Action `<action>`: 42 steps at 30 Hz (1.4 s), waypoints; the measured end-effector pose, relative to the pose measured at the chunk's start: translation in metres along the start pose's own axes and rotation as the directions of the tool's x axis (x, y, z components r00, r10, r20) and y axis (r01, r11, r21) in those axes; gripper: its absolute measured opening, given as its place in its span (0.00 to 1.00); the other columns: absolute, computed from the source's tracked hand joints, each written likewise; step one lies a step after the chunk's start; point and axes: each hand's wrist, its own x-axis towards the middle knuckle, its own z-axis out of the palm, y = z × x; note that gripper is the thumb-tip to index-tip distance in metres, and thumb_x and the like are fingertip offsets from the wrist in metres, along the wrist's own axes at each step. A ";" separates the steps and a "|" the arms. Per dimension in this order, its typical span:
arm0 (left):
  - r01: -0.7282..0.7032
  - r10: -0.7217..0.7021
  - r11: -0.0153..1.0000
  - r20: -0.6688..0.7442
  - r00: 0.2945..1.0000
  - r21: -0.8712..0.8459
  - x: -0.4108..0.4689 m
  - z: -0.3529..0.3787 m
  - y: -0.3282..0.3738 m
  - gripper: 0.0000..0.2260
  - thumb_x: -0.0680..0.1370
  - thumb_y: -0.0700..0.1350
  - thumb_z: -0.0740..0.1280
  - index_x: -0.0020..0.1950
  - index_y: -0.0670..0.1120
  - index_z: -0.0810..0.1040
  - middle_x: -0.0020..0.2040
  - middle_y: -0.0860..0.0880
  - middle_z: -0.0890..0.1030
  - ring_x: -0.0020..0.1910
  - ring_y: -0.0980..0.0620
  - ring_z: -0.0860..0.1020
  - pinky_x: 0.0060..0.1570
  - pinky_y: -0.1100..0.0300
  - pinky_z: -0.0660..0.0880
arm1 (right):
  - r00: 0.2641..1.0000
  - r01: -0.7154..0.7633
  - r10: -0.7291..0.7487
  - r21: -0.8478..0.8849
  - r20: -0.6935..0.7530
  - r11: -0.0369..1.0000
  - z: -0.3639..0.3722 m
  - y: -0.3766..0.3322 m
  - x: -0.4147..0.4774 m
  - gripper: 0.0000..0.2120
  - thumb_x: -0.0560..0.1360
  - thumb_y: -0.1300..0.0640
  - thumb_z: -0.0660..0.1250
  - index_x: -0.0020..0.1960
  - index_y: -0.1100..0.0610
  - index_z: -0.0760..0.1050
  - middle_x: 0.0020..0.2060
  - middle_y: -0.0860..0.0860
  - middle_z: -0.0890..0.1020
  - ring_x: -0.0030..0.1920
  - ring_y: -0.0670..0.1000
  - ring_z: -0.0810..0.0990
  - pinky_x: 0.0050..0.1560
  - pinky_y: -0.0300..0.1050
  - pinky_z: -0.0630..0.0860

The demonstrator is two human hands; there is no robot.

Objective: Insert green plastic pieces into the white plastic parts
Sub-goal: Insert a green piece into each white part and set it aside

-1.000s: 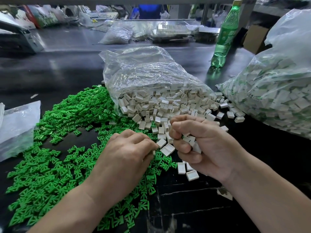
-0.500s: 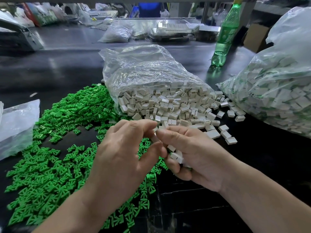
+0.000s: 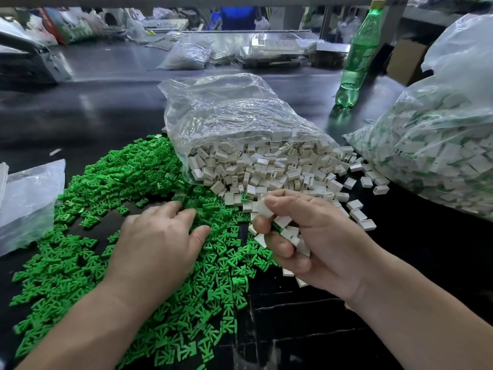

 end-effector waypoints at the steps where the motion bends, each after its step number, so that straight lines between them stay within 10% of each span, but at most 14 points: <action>1: -0.040 0.039 0.999 -0.058 0.998 -0.019 -0.001 0.000 0.001 0.22 0.81 0.59 0.53 0.65 0.51 0.79 0.65 0.47 0.79 0.64 0.44 0.76 0.59 0.46 0.71 | 1.000 0.002 -0.002 0.003 0.000 1.000 -0.001 0.000 0.001 0.03 0.77 0.58 0.69 0.45 0.54 0.76 0.38 0.55 0.79 0.26 0.48 0.71 0.18 0.35 0.64; 13: -0.241 0.063 0.877 -0.397 0.916 -0.416 -0.008 -0.005 0.006 0.09 0.77 0.53 0.66 0.46 0.54 0.85 0.46 0.62 0.81 0.48 0.60 0.77 0.53 0.54 0.69 | 0.997 0.024 -0.029 -0.070 -0.071 0.997 -0.003 0.002 0.003 0.04 0.73 0.62 0.73 0.47 0.57 0.81 0.37 0.53 0.78 0.26 0.47 0.71 0.19 0.36 0.63; 17: -0.176 -0.074 0.559 -0.260 0.963 -0.810 -0.018 -0.008 0.011 0.02 0.74 0.53 0.73 0.41 0.58 0.83 0.31 0.60 0.80 0.28 0.64 0.76 0.30 0.74 0.70 | 0.997 0.012 -0.026 -0.171 -0.076 0.985 -0.001 0.004 0.002 0.01 0.75 0.61 0.73 0.46 0.57 0.82 0.38 0.54 0.80 0.26 0.47 0.71 0.19 0.36 0.63; 25: -0.134 0.032 0.056 -0.132 0.991 -0.989 -0.016 0.000 0.013 0.07 0.70 0.53 0.69 0.44 0.52 0.81 0.42 0.44 0.86 0.40 0.45 0.84 0.39 0.56 0.79 | 0.999 0.024 -0.033 -0.234 -0.036 0.972 0.004 0.006 0.001 0.03 0.77 0.60 0.72 0.46 0.54 0.82 0.35 0.53 0.78 0.25 0.47 0.70 0.19 0.35 0.62; 42: -0.182 0.078 0.107 -0.174 0.982 -0.977 -0.023 -0.002 0.022 0.02 0.73 0.49 0.71 0.44 0.52 0.83 0.37 0.46 0.83 0.34 0.52 0.82 0.35 0.64 0.77 | 0.985 0.174 -0.165 -0.459 0.059 0.871 0.006 0.011 -0.001 0.04 0.76 0.50 0.71 0.46 0.50 0.82 0.33 0.54 0.73 0.24 0.47 0.69 0.21 0.36 0.63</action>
